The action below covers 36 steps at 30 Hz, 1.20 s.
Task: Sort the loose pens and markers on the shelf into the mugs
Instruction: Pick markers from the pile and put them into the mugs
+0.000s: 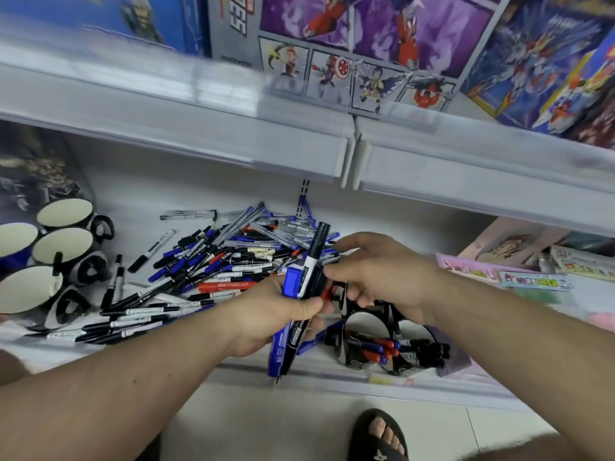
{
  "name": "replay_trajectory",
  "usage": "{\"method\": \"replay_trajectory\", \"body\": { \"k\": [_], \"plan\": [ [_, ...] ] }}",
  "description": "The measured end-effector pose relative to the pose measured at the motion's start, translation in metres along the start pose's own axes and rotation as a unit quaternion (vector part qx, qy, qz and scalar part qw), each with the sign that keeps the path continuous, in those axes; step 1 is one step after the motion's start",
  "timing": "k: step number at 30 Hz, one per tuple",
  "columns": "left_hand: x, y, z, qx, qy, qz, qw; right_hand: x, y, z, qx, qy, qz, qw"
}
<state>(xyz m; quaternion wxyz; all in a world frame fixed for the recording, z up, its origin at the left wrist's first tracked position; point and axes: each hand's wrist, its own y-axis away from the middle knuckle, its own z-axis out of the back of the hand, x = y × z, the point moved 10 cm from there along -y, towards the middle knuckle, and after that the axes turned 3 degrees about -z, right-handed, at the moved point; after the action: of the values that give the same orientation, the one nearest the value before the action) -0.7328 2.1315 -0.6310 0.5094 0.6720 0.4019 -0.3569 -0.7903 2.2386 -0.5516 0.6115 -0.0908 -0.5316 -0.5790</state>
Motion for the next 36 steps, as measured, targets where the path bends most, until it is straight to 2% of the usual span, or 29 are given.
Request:
{"method": "replay_trajectory", "body": {
  "k": [3, 6, 9, 13, 16, 18, 22, 27, 31, 36],
  "plan": [
    [-0.006, 0.009, -0.014, 0.048, -0.026, -0.013, 0.998, 0.005, 0.006, -0.01, 0.002, -0.003, 0.028, 1.0],
    [-0.005, 0.014, -0.019, 0.066, -0.045, -0.012, 0.997, 0.01, 0.006, -0.011, -0.024, -0.076, 0.061, 0.995],
    [-0.008, 0.017, -0.014, 0.05, -0.04, -0.012, 0.998, 0.011, 0.0, 0.004, -0.073, -0.116, 0.067, 0.988],
    [-0.01, 0.019, -0.001, 0.011, -0.06, -0.014, 0.998, 0.01, -0.007, 0.058, -0.203, -0.194, 0.077, 0.957],
    [-0.004, 0.017, 0.009, -0.022, -0.067, 0.001, 0.997, -0.002, -0.011, 0.088, -0.227, -0.26, 0.073, 0.936],
    [0.001, 0.014, 0.013, -0.039, -0.057, 0.01, 0.998, -0.015, -0.013, 0.106, -0.243, -0.264, 0.063, 0.931],
    [0.002, 0.006, 0.014, -0.053, -0.041, 0.008, 0.998, -0.032, -0.007, 0.133, -0.294, -0.234, 0.066, 0.924],
    [0.003, 0.0, 0.004, -0.057, -0.02, 0.011, 0.998, -0.074, -0.028, 0.132, -0.302, -0.17, 0.021, 0.938],
    [0.006, -0.006, 0.001, -0.064, -0.007, 0.02, 0.998, -0.087, -0.05, 0.135, -0.338, 0.004, 0.018, 0.941],
    [0.008, -0.01, 0.007, -0.07, -0.009, 0.03, 0.997, -0.114, -0.089, 0.117, -0.35, 0.139, -0.028, 0.926]
  ]
}}
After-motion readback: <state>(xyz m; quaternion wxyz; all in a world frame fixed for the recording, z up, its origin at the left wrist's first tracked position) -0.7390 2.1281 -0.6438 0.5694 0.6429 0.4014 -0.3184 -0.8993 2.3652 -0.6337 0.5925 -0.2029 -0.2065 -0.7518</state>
